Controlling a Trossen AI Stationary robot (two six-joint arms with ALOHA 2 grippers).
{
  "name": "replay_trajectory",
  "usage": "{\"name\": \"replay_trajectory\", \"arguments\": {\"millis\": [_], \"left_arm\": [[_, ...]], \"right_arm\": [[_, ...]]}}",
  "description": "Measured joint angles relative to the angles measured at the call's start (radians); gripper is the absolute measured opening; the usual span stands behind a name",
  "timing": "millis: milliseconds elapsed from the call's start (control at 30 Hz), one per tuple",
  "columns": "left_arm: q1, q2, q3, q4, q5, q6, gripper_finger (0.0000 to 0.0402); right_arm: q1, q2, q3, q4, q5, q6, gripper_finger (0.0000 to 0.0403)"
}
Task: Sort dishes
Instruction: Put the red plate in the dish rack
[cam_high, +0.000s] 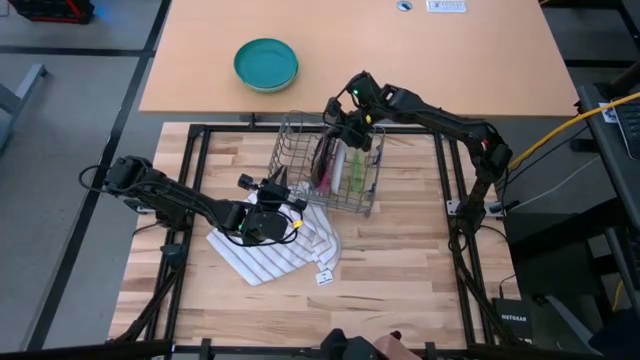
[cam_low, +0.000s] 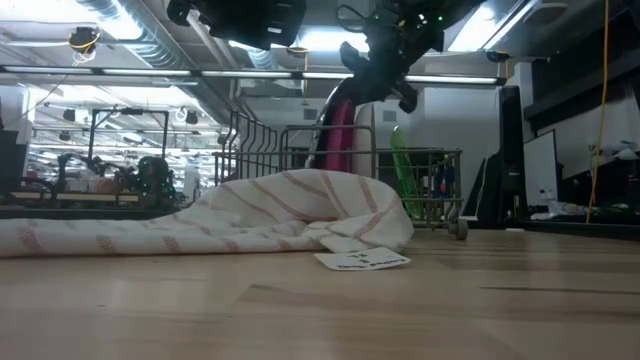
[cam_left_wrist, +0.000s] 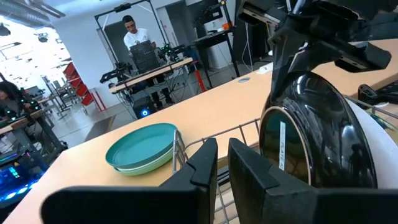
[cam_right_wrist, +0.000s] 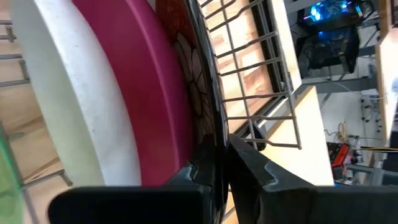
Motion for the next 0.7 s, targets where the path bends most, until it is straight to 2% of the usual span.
{"name": "replay_trajectory", "arguments": {"millis": [333,700], "left_arm": [[0.000,0.000,0.000,-0.001,0.000,0.000,0.0030],[0.000,0.000,0.000,-0.001,0.000,0.000,0.0030]], "right_arm": [[0.000,0.000,-0.071,0.078,-0.006,0.001,0.0030],[0.000,0.000,-0.079,0.088,0.029,0.002,0.0031]]}}
